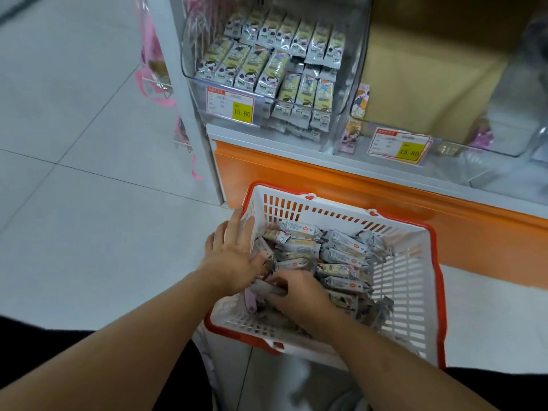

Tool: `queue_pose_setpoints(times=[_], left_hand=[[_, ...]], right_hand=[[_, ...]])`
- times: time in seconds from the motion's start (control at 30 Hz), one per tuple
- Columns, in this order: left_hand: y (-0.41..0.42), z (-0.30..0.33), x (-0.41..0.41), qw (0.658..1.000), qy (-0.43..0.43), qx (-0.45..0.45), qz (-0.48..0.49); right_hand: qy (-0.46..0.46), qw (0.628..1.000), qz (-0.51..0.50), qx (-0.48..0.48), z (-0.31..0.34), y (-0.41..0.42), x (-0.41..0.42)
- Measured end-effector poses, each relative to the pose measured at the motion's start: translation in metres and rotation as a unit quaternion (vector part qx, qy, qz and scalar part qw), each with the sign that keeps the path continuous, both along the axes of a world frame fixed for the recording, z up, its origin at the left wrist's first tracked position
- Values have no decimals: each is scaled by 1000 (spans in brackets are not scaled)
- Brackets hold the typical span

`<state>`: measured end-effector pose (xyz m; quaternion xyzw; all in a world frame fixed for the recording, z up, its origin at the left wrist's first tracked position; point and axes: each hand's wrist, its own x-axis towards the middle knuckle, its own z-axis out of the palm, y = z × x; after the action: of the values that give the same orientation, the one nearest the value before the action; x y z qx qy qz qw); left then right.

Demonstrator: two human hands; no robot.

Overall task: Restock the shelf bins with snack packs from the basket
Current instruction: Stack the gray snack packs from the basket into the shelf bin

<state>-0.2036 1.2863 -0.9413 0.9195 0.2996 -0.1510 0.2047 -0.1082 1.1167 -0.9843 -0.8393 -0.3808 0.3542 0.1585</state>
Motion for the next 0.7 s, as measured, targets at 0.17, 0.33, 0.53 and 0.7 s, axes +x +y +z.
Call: queue_pose_setpoints(times=[0.17, 0.33, 0.53, 0.7], left_hand=[[12, 67, 25, 995, -73, -40, 58], [24, 172, 61, 953, -163, -215, 140], [2, 250, 55, 854, -248, -435, 141], [-2, 257, 56, 782, -318, -498, 199]], right_hand=[[129, 979, -140, 76, 90, 11, 49], [180, 948, -193, 177, 202, 11, 83], [180, 939, -152, 252, 282, -3, 81], [183, 889, -255, 335, 294, 4, 91]])
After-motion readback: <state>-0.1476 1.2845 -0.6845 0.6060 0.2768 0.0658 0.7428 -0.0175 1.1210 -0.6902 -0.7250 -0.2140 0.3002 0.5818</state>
